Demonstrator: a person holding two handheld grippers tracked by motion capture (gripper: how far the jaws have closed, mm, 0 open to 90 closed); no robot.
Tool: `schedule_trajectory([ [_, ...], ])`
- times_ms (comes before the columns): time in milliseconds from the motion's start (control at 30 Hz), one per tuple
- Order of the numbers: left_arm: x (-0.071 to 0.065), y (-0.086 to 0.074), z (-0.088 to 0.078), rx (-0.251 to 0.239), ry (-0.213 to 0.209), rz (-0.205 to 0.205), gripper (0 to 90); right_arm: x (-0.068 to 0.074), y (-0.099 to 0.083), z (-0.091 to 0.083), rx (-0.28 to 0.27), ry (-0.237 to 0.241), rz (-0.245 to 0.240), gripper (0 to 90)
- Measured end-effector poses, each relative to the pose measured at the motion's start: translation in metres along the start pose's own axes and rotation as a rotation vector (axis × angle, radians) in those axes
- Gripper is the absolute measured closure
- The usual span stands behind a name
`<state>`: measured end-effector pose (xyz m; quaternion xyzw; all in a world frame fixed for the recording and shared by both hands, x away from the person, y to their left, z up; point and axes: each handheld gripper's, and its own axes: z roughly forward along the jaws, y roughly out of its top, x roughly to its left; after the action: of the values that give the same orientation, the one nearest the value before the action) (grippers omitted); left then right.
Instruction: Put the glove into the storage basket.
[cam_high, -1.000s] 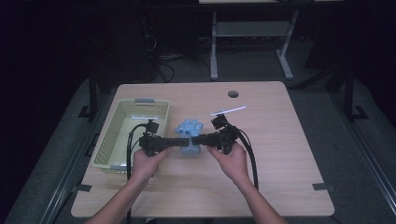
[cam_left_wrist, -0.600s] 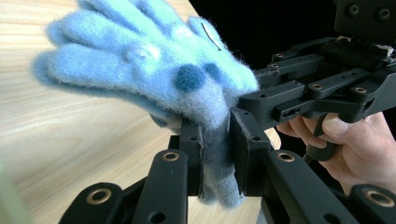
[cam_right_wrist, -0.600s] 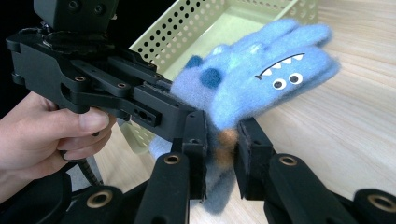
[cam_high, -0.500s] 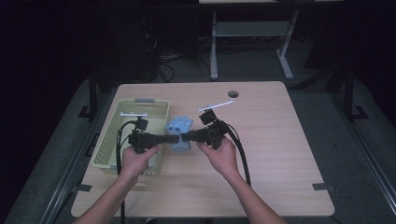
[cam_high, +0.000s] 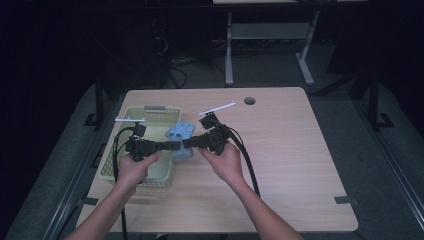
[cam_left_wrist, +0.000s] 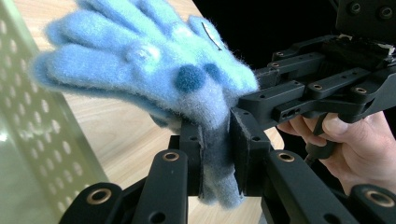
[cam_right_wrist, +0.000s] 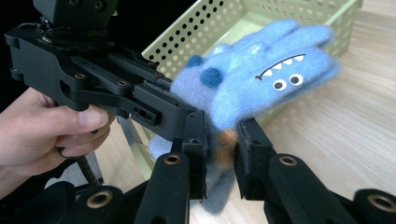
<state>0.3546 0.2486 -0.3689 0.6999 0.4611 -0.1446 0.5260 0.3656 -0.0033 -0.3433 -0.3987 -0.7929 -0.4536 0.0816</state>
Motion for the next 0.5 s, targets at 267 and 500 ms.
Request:
schedule_trajectory([
  [267,0.004,0.002,-0.013,0.010,0.011,0.007,75.6,0.009,0.006,0.009,0.008,0.002,-0.004,75.8],
  [500,0.009,0.002,-0.024,0.017,0.016,0.000,75.6,0.015,0.009,0.020,0.006,0.004,-0.021,75.7],
])
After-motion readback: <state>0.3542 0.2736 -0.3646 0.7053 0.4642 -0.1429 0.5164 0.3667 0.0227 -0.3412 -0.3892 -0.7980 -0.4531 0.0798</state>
